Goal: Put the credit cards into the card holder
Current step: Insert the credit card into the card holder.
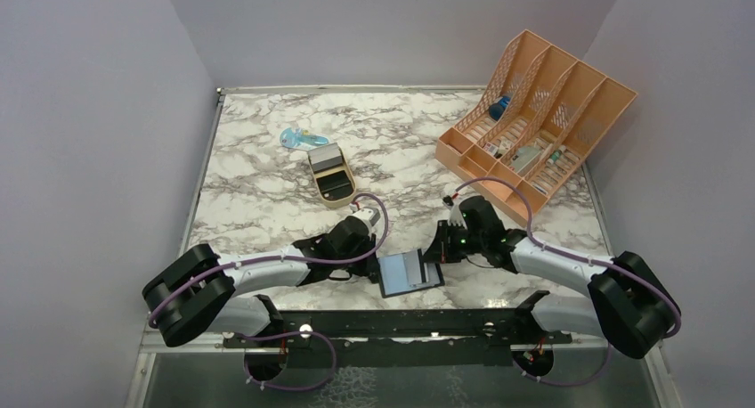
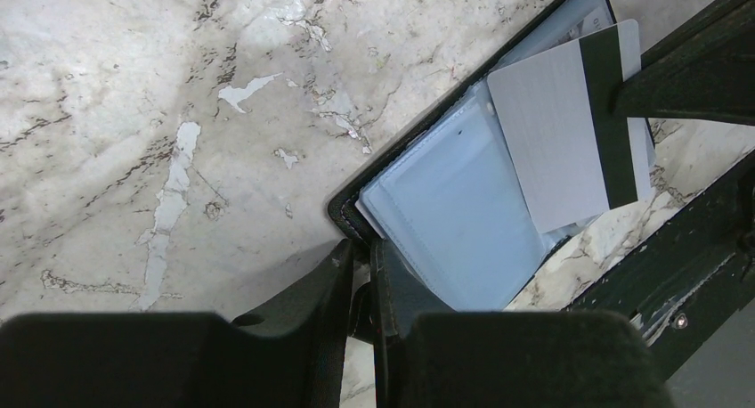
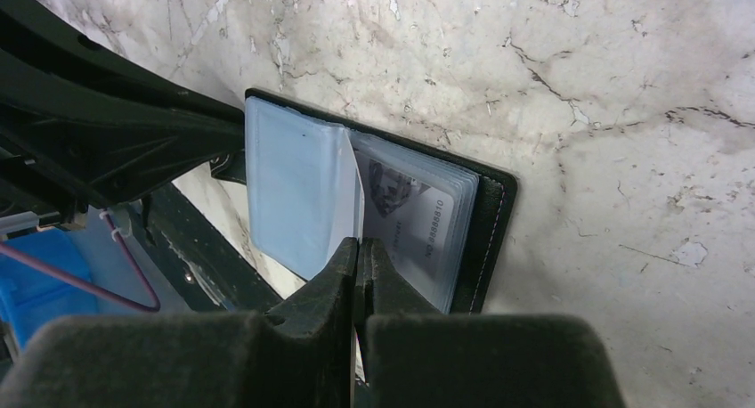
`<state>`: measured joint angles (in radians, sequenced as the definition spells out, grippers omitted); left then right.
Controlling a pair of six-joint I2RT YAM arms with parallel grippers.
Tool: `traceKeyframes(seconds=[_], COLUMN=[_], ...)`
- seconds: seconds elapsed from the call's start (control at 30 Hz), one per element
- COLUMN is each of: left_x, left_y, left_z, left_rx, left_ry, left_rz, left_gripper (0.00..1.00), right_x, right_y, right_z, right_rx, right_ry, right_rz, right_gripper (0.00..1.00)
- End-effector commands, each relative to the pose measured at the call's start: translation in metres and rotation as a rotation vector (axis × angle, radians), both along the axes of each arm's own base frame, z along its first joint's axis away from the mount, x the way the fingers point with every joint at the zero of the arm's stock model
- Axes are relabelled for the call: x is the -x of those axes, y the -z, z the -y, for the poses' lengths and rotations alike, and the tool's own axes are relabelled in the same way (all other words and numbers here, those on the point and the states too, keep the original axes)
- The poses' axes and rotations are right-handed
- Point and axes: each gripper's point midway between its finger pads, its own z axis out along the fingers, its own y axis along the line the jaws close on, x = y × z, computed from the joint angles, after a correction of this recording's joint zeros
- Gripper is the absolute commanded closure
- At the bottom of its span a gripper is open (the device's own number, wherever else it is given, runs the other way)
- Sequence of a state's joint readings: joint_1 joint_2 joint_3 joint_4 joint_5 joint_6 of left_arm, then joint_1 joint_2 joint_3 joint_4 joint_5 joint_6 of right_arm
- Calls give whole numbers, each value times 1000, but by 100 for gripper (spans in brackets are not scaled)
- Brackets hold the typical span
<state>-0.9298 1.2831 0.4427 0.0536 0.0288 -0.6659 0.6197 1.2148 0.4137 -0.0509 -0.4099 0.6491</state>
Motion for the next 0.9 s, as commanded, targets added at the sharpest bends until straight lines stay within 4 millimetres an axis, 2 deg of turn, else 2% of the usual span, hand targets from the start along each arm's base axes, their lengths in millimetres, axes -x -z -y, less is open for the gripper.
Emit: traceKeyframes(seconds=[0.0, 0.37, 0.87], left_x=[4, 3, 2], left_y=[11, 13, 15], left_z=[-12, -12, -12], left_rx=[-45, -47, -54], left_ry=[-28, -40, -41], left_rz=[-10, -17, -20], left_gripper=[83, 83, 83], right_x=[4, 12, 12], right_y=[6, 18, 19], right_z=[1, 1, -5], right_rx=[0, 10, -14], right_ry=[-29, -84, -109], right_rz=[-1, -20, -31], right_gripper=[99, 99, 99])
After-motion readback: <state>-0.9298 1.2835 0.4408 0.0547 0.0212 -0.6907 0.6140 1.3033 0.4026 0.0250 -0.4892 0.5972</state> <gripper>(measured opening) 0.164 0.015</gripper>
